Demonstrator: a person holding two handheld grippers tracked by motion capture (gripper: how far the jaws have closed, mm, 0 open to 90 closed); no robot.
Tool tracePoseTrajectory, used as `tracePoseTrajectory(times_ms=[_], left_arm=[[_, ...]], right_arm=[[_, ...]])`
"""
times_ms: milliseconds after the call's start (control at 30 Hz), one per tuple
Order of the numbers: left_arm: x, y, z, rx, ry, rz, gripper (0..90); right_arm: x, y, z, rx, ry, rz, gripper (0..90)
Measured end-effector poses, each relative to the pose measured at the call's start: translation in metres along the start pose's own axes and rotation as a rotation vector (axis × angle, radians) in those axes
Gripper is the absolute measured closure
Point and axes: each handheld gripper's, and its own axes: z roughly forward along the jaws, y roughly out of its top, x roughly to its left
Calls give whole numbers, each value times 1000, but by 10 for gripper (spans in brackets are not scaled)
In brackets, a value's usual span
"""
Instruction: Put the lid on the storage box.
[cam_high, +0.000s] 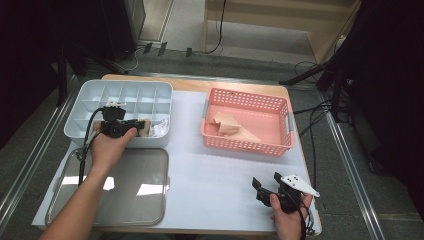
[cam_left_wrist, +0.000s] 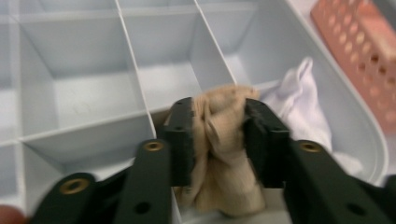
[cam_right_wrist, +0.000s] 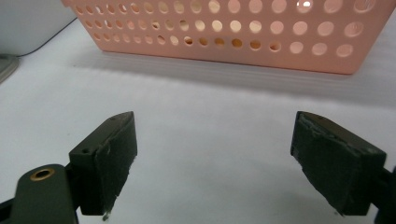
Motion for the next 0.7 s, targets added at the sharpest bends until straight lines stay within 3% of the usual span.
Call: tracePoseTrajectory(times_ms=[100,233,400,533,700], left_arm=[[0,2,0,-31,13,-19,591],[1,2,10,21,-15,-34,766],[2,2,15,68,-5,-37,848],[0,5,19,114,-1,-11,849],[1,5,19,107,-19,-1,835]], right_arm=[[0,0,1,-1,0,-2,152],[1,0,1,0,2,-4,153],[1,0,1,1,-1,-5,152],[1,0,1,2,0,-3,153],[0,0,1,4,-2,2,153]])
